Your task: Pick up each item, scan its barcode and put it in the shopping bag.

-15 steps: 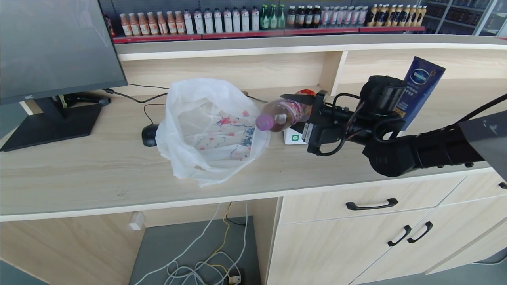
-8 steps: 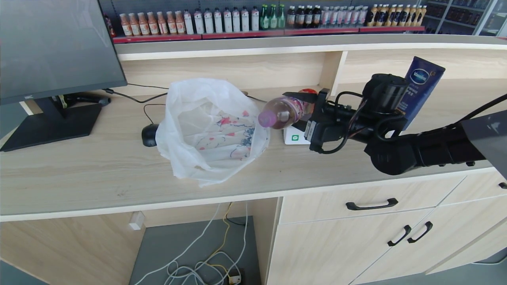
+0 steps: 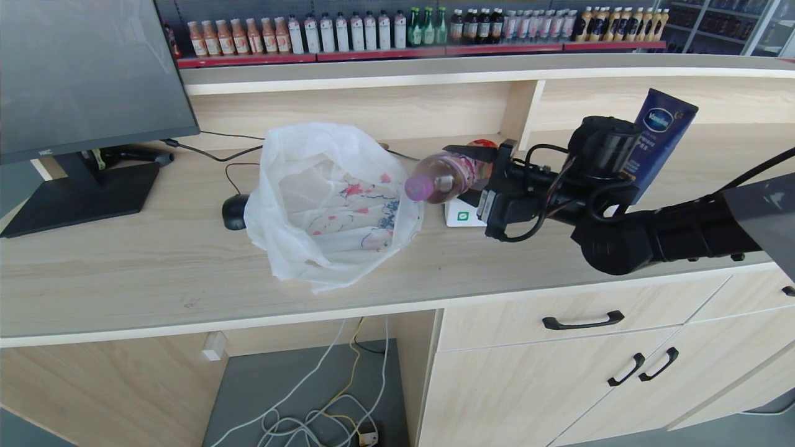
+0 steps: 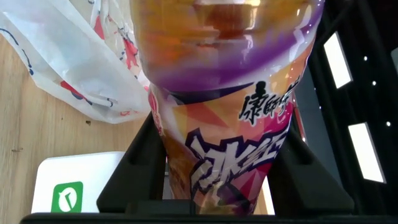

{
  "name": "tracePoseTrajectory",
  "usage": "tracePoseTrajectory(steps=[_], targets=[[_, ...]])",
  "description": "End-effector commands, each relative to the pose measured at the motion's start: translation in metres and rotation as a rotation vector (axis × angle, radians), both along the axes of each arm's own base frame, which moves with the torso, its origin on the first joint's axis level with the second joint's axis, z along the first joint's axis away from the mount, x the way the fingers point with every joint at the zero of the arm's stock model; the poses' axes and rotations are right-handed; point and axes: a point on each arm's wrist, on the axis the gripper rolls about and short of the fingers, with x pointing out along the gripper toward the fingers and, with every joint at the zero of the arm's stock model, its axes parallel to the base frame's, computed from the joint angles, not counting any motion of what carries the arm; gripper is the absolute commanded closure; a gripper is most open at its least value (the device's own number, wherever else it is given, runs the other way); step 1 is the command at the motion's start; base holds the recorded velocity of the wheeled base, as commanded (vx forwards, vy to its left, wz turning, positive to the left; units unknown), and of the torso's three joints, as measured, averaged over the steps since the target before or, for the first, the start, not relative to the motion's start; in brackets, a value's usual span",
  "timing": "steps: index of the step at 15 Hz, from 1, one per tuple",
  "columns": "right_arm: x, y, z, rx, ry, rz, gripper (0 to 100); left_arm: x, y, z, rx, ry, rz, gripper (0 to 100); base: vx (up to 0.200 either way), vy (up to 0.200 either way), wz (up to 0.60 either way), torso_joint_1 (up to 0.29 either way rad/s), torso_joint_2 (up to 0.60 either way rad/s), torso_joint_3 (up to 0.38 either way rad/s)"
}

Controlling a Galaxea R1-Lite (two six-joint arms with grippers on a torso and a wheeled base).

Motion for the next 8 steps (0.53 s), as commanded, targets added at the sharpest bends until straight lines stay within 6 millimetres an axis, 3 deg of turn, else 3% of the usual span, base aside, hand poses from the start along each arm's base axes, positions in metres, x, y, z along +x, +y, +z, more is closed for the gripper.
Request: tracePoseTrajectory(steps=[1,8], targets=[[0.0008,-0.0005,-0.0011,-0.001,0.001,-0.001,100,0.0,0.0,0.0,0.001,0.0,0.0,0,0.0,0.0,0.0,0.0,0.0,0.0],[-0.0011,0.0009,0.0023,0.003,-0.003,0.004,100,0.0,0.0,0.0,-0.001,0.0,0.002,0,0.0,0.0,0.0,0.0,0.0,0.0]])
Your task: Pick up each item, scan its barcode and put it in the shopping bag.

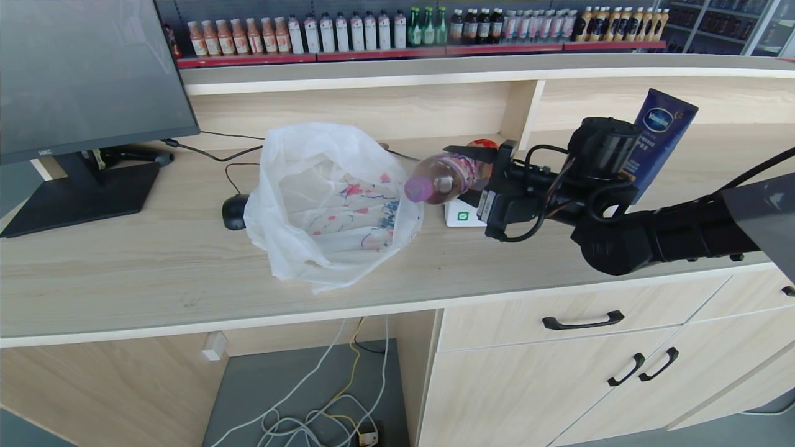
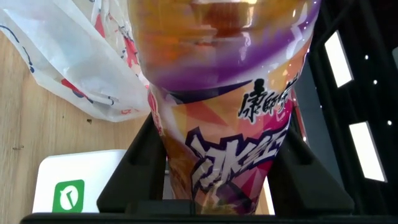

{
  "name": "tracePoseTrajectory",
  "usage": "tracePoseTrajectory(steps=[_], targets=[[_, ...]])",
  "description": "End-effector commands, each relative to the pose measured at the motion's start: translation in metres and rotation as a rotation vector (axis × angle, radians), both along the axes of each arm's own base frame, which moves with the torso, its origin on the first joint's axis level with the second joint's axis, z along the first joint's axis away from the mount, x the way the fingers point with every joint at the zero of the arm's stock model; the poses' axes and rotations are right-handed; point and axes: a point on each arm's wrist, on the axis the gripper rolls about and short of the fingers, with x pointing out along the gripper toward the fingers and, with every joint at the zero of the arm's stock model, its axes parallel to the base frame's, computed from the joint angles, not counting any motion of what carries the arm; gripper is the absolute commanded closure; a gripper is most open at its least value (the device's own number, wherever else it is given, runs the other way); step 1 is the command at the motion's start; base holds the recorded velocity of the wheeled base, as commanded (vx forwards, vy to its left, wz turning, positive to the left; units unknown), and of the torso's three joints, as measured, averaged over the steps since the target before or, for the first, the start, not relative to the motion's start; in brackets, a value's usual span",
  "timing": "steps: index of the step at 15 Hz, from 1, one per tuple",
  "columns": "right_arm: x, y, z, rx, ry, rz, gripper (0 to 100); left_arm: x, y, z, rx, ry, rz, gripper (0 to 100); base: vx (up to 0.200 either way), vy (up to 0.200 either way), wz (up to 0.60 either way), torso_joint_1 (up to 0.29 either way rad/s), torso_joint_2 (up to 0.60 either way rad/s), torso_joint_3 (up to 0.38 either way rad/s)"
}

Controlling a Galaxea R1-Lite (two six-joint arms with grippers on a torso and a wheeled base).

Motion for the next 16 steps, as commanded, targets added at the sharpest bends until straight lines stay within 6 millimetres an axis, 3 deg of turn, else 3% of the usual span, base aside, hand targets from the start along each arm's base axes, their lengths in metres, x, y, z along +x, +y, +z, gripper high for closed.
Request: tracePoseTrajectory(steps=[1,6,9,12,14,16], targets=[[-0.004,0.0,0.006,0.005,-0.01,0.004,100,0.0,0.0,0.0,0.0,0.0,0.001,0,0.0,0.0,0.0,0.0,0.0,0.0],[-0.01,0.003,0.015,0.068,0.064,0.027,100,0.0,0.0,0.0,0.0,0.0,0.0,0,0.0,0.0,0.0,0.0,0.0,0.0],[-0.033,0.012,0.033,0.206,0.117,0.084,100,0.0,0.0,0.0,-0.001,0.0,0.0,0,0.0,0.0,0.0,0.0,0.0,0.0],[-0.051,0.008,0.027,0.381,0.22,0.092,100,0.0,0.0,0.0,0.0,0.0,0.0,0,0.0,0.0,0.0,0.0,0.0,0.0],[-0.083,0.005,0.003,0.477,0.426,0.052,100,0.0,0.0,0.0,0.0,0.0,0.001,0,0.0,0.0,0.0,0.0,0.0,0.0],[-0.113,0.004,0.001,0.565,0.523,0.041,100,0.0,0.0,0.0,-0.001,0.0,0.001,0,0.0,0.0,0.0,0.0,0.0,0.0]])
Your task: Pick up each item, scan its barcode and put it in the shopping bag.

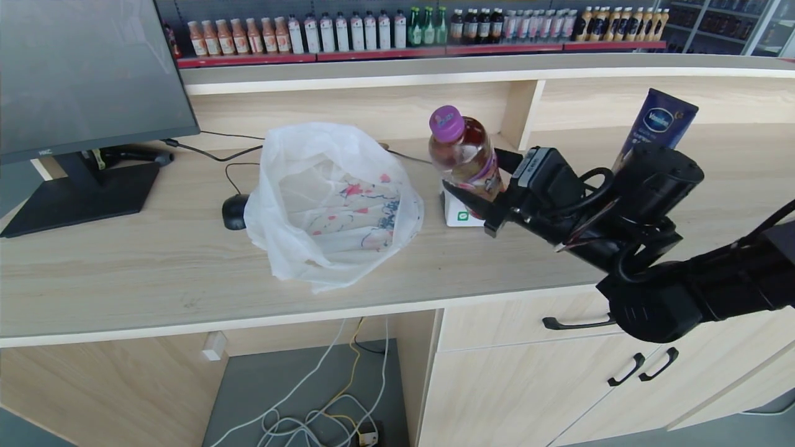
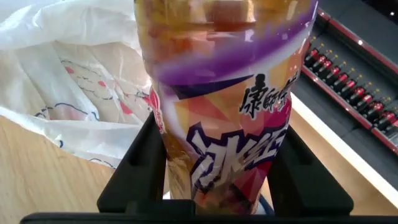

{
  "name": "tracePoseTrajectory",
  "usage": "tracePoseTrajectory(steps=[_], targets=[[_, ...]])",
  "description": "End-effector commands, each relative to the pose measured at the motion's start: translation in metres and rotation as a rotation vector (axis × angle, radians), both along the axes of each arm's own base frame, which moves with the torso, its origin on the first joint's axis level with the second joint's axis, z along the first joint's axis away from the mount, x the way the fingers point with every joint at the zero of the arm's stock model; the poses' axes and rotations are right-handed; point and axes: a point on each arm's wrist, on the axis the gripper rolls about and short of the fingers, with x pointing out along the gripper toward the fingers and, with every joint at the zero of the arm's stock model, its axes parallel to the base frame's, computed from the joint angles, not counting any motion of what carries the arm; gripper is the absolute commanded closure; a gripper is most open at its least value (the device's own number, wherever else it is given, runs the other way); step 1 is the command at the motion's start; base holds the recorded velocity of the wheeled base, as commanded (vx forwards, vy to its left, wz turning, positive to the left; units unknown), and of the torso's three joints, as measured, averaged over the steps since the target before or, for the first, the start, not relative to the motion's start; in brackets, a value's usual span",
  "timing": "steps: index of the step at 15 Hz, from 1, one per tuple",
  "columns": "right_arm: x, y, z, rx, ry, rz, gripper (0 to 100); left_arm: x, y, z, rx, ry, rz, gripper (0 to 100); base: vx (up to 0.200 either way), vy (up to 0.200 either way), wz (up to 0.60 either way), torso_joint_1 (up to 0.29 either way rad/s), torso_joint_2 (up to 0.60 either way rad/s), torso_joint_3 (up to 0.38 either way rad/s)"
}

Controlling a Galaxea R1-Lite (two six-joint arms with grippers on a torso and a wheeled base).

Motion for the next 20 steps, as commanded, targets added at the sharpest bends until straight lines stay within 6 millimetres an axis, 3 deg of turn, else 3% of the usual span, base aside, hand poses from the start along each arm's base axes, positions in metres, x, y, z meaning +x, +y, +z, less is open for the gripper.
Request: tracePoseTrajectory(steps=[1,4,7,11,14,17,20], targets=[[-0.048,-0.004,0.015,0.118,0.08,0.027,100,0.0,0.0,0.0,0.0,0.0,0.001,0,0.0,0.0,0.0,0.0,0.0,0.0],[-0.077,-0.002,0.042,0.259,0.115,0.055,100,0.0,0.0,0.0,0.0,0.0,0.0,0,0.0,0.0,0.0,0.0,0.0,0.0],[-0.106,-0.012,0.044,0.395,0.29,0.081,100,0.0,0.0,0.0,0.0,0.0,0.001,0,0.0,0.0,0.0,0.0,0.0,0.0],[-0.124,-0.03,0.034,0.605,0.509,0.059,100,0.0,0.0,0.0,0.0,0.0,0.0,0,0.0,0.0,0.0,0.0,0.0,0.0],[-0.124,-0.035,0.042,0.756,0.52,0.079,100,0.0,0.0,0.0,0.0,0.0,0.001,0,0.0,0.0,0.0,0.0,0.0,0.0],[-0.106,-0.044,0.035,0.775,0.497,0.022,100,0.0,0.0,0.0,0.0,0.0,0.0,0,0.0,0.0,0.0,0.0,0.0,0.0],[-0.092,-0.061,0.043,0.777,0.435,-0.016,100,0.0,0.0,0.0,-0.002,0.0,0.001,0,0.0,0.0,0.0,0.0,0.0,0.0]])
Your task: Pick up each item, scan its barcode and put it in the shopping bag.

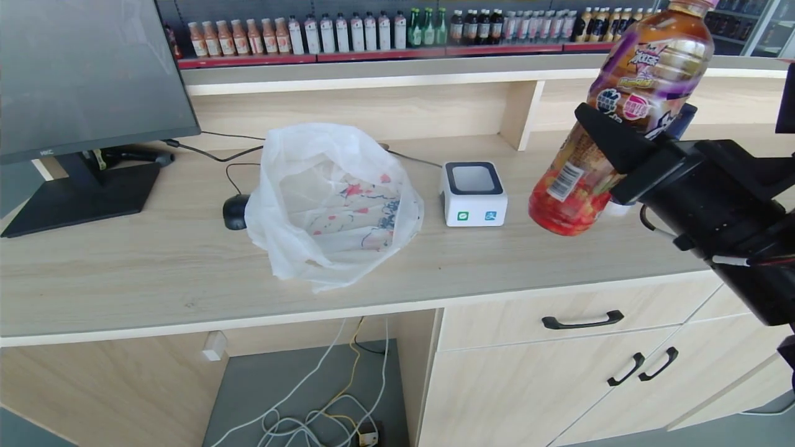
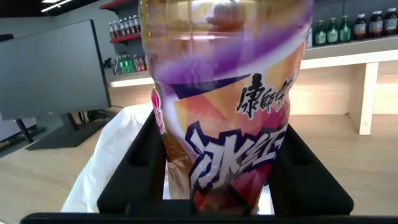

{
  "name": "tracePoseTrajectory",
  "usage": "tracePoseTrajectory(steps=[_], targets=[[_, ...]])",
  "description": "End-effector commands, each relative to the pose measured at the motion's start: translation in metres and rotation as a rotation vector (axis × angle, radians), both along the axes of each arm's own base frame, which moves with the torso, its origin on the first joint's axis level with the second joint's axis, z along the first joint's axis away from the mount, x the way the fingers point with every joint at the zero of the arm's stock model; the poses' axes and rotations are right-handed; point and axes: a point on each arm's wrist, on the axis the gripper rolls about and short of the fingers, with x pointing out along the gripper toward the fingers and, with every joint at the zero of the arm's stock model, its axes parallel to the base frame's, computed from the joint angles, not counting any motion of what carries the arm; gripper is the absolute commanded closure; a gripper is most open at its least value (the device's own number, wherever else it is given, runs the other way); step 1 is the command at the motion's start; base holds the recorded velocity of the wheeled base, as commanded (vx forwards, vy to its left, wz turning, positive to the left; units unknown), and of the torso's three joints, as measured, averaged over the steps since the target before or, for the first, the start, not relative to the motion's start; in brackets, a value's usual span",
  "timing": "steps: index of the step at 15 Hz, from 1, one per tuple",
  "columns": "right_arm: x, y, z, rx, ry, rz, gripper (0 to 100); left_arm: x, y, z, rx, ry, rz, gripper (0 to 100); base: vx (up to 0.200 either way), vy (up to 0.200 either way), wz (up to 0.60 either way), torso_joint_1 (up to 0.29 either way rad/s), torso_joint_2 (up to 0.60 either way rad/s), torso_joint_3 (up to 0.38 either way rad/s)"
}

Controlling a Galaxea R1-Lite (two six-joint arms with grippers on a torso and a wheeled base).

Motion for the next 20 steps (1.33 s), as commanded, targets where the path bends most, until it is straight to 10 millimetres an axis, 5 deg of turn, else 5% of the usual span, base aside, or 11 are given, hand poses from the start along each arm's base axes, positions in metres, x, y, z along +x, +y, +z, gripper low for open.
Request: tracePoseTrajectory(steps=[1,9,20], targets=[[0.012,-0.002,-0.005,-0.014,0.016,-0.021,100,0.0,0.0,0.0,-0.001,0.0,0.002,0,0.0,0.0,0.0,0.0,0.0,0.0],[0.044,0.014,-0.026,-0.039,0.066,-0.015,100,0.0,0.0,0.0,0.035,0.002,-0.003,0,0.0,0.0,0.0,0.0,0.0,0.0],[0.029,0.01,-0.022,-0.03,0.047,0.003,100,0.0,0.0,0.0,-0.008,0.0,0.002,0,0.0,0.182,0.0,0.003,0.0,0.001]])
